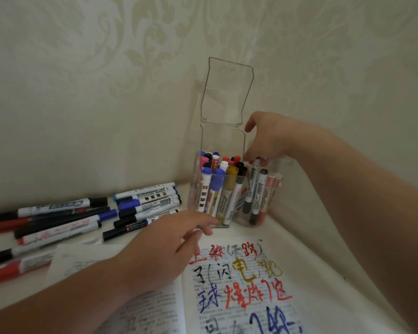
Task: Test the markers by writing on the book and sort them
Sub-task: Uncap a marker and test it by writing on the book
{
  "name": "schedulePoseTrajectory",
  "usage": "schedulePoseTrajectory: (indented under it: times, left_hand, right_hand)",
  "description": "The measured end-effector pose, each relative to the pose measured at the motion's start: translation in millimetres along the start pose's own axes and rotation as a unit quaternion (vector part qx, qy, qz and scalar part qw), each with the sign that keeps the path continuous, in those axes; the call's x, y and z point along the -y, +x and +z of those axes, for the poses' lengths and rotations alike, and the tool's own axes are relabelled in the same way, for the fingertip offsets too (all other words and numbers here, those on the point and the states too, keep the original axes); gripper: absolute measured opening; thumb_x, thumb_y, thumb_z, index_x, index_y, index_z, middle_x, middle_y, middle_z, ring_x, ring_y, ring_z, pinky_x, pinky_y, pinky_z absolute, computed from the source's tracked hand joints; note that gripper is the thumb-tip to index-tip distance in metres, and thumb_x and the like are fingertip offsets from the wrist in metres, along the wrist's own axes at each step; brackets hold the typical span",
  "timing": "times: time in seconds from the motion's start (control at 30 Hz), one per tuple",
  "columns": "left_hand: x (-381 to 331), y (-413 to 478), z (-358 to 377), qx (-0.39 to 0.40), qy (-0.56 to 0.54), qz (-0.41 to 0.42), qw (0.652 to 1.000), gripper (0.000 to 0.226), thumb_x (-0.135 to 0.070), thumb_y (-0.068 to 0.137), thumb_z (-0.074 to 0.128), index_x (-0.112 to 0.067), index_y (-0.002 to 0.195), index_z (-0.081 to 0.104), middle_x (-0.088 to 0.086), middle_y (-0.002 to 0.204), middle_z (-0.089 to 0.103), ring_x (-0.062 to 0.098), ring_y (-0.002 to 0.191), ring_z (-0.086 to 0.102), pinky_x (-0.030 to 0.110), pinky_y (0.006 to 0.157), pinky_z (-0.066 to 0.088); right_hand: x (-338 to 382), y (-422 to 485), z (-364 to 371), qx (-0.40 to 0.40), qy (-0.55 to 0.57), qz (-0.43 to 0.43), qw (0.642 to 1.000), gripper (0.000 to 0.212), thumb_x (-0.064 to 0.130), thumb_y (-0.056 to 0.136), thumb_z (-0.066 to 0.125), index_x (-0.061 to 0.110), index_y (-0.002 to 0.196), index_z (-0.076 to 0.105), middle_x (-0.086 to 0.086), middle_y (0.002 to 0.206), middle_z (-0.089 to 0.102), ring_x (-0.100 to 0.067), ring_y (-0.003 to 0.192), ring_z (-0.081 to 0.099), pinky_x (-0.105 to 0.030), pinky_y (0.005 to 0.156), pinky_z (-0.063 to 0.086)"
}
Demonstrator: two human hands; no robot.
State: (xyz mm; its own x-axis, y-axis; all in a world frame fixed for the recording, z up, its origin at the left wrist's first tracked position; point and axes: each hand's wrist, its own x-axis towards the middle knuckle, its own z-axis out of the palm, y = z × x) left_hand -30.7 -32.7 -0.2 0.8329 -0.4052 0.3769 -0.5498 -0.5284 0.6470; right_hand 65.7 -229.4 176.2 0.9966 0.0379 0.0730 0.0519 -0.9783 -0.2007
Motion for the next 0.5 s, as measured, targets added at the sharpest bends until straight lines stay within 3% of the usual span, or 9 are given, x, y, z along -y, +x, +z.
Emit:
schedulePoseTrajectory:
  times: [0.1,0.13,0.2,0.27,0.33,0.43,0.5]
  left_hand:
    - [0.6,-0.5,0.2,-0.002,-0.012,-0.003,1.0,0.04,-0.02,0.101,0.055,-0.054,0.123,0.054,-0.033,0.112,0.059,0.002,0.086,0.069,0.01,0.061,0.048]
    - [0.0,-0.8,0.2,-0.002,-0.012,-0.002,1.0,0.04,-0.021,0.101,0.055,-0.054,0.122,0.054,-0.032,0.111,0.059,0.002,0.086,0.069,0.01,0.061,0.047]
    - [-0.6,-1.0,0.6,-0.003,-0.014,-0.001,1.0,0.039,-0.022,0.101,0.057,-0.054,0.122,0.055,-0.032,0.111,0.059,0.003,0.085,0.068,0.01,0.061,0.047]
    - [-0.1,-0.7,1.4,-0.003,-0.017,0.003,1.0,0.04,-0.022,0.1,0.057,-0.056,0.121,0.054,-0.03,0.11,0.06,0.004,0.085,0.068,0.011,0.062,0.047]
    - [2.7,-0.8,2.3,-0.003,-0.021,0.005,1.0,0.04,-0.023,0.1,0.058,-0.058,0.119,0.054,-0.029,0.108,0.06,0.005,0.085,0.068,0.013,0.061,0.049]
    - [3.1,-0.6,3.6,-0.015,-0.021,0.004,1.0,0.038,-0.025,0.099,0.059,-0.057,0.118,0.056,-0.029,0.107,0.061,0.004,0.087,0.066,0.01,0.057,0.045]
    - [1.7,-0.1,4.2,-0.022,-0.039,-0.001,0.999,0.036,-0.032,0.097,0.061,-0.056,0.123,0.053,-0.03,0.107,0.06,0.002,0.089,0.064,0.01,0.057,0.045]
  right_hand:
    - [-4.1,-0.4,-2.8,-0.025,-0.01,0.01,1.0,0.076,0.035,0.078,0.087,0.019,0.141,0.049,-0.003,0.114,0.063,-0.019,0.082,0.062,-0.027,0.06,0.045]
    - [-7.9,-0.2,-5.0,-0.028,0.004,0.018,0.999,0.073,0.039,0.077,0.087,0.019,0.138,0.053,-0.004,0.116,0.063,-0.02,0.084,0.061,-0.028,0.062,0.047]
    - [-17.9,0.4,-11.4,-0.022,0.074,0.032,0.997,0.058,0.042,0.077,0.087,0.016,0.122,0.062,-0.005,0.102,0.072,-0.021,0.081,0.069,-0.035,0.069,0.061]
    - [-26.3,-2.0,-19.4,-0.02,0.144,0.035,0.989,0.043,0.035,0.078,0.087,0.013,0.108,0.066,-0.009,0.089,0.076,-0.02,0.073,0.072,-0.036,0.072,0.064]
    - [-35.1,-4.2,-28.9,-0.05,0.164,0.026,0.985,0.031,0.015,0.079,0.086,0.013,0.105,0.069,-0.013,0.089,0.075,-0.021,0.069,0.07,-0.035,0.068,0.062]
    - [-48.9,-14.1,-42.3,-0.195,0.157,-0.01,0.968,0.018,0.008,0.08,0.075,0.02,0.093,0.07,-0.01,0.094,0.076,-0.024,0.075,0.072,-0.041,0.074,0.062]
    - [-54.9,-36.7,-43.4,-0.335,0.181,-0.075,0.922,0.018,0.017,0.079,0.072,0.026,0.094,0.068,-0.002,0.093,0.076,-0.023,0.08,0.072,-0.041,0.076,0.062]
